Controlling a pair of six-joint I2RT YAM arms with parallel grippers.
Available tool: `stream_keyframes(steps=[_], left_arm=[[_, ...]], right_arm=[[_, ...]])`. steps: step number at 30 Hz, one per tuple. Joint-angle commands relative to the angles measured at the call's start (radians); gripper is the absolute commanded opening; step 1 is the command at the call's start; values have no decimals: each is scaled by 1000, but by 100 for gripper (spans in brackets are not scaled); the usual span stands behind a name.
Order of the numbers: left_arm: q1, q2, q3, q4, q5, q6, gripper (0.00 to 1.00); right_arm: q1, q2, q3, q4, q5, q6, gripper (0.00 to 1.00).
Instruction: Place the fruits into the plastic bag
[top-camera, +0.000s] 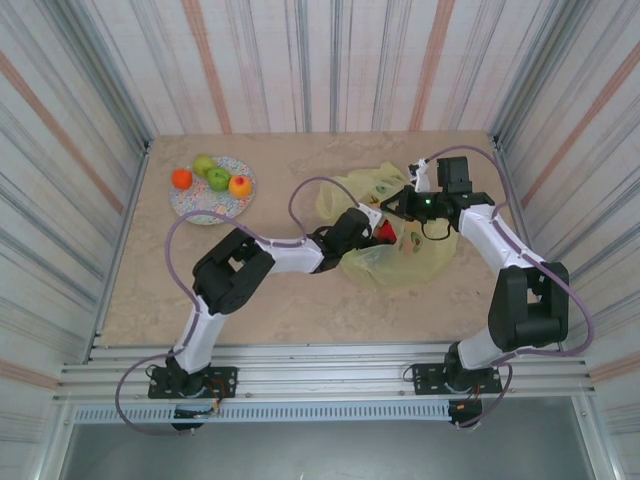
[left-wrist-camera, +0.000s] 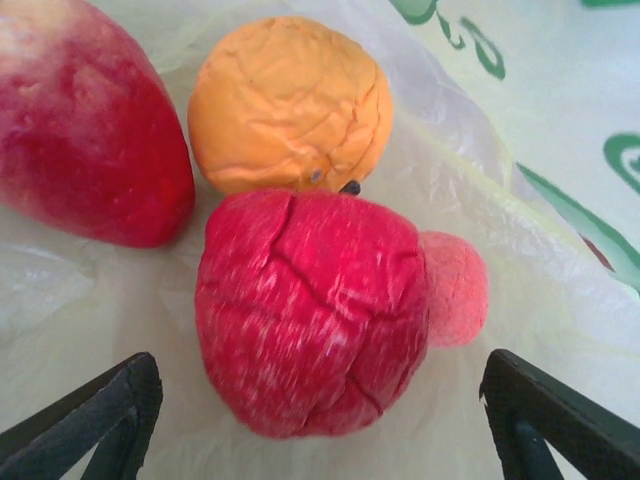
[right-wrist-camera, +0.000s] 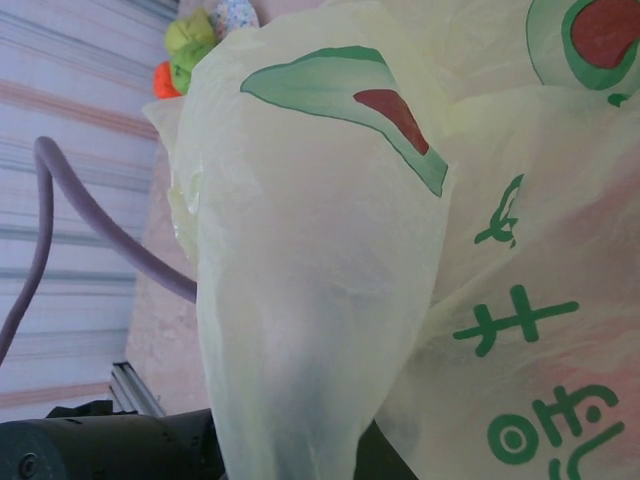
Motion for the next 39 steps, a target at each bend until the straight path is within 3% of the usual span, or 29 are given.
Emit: stream_keyframes(steps=[1,10,19,22,28,34,39], left_arm=[[4,-102,-40,12,-20,32,89],[5,-306,-240,-37,-14,70,88],[8,-475,-444,-79,-169,-15,84],[25,-453,-432,-131,-222,-99,84],[50,-358,-382,-78,-132,-159,84],[51,-272,-316,-86,-126,-221,83],[52,-201,-290,-9,-100,-263,70]], right_arm=[[0,-22,-22,-5,-4,13,0],[-18,-28,-40,-11,-1,0,0],[-21,-22,-61,10,0,-1,0],[-20,-17,-66,17,-4,3,0],[-20,-16,-67,14,-4,2,0],[-21,-28,-68,4,1,0,0],[-22,-25,-66,10,1,3,0]])
